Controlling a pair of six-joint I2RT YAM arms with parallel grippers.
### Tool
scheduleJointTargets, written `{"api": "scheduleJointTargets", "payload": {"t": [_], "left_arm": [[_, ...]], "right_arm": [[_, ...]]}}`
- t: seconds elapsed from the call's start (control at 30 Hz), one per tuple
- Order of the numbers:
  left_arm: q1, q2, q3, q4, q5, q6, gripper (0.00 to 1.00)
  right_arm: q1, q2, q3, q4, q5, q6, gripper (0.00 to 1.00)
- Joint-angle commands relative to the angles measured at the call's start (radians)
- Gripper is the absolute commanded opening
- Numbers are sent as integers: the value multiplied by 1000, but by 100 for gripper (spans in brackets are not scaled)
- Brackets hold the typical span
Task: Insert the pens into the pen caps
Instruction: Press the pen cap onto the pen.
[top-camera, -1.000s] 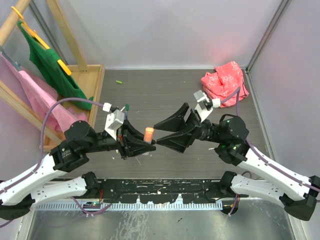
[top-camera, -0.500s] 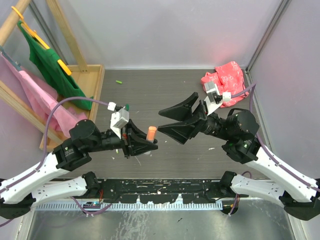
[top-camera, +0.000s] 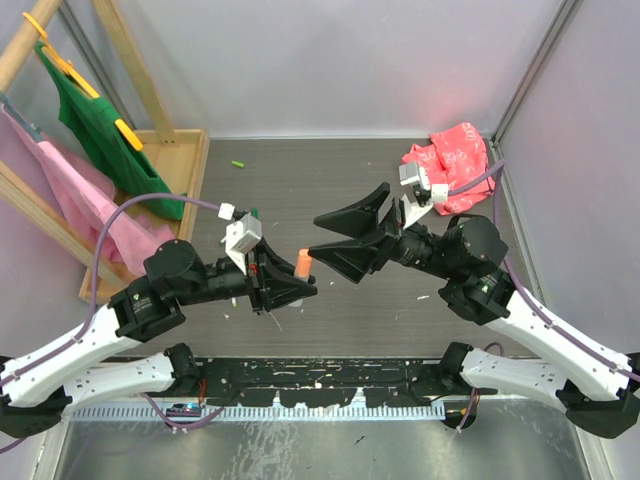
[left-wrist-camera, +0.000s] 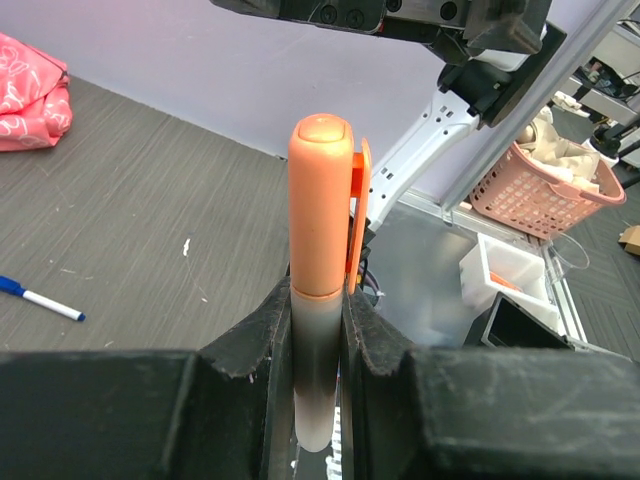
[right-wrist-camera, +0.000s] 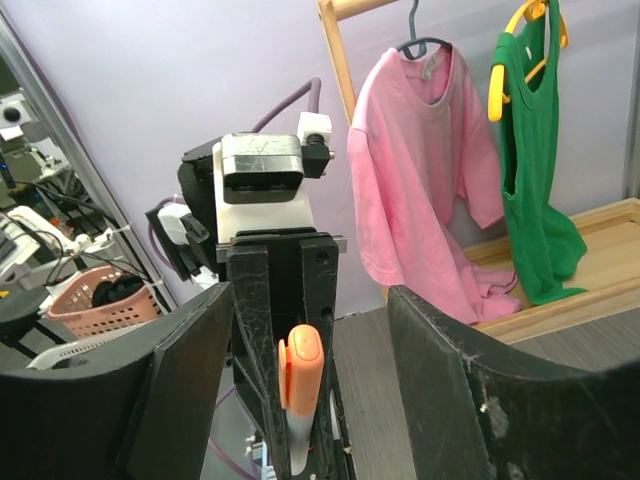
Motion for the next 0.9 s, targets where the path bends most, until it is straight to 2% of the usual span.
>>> {"api": "scheduleJointTargets", "payload": {"t": [0.0, 0.33, 0.7, 0.87], "left_arm": [[1, -4, -2, 44, -23, -15, 0], [1, 0, 11, 29, -26, 2, 0], [1, 1, 18, 18, -39, 2, 0], [1, -11, 2, 37, -45, -7, 0]], "right_arm": [[4, 20, 40, 40, 20, -24, 68], [4, 20, 35, 51, 49, -17, 68], [4, -8, 4, 23, 160, 7, 66], [4, -12, 14, -3, 142, -8, 66]]}}
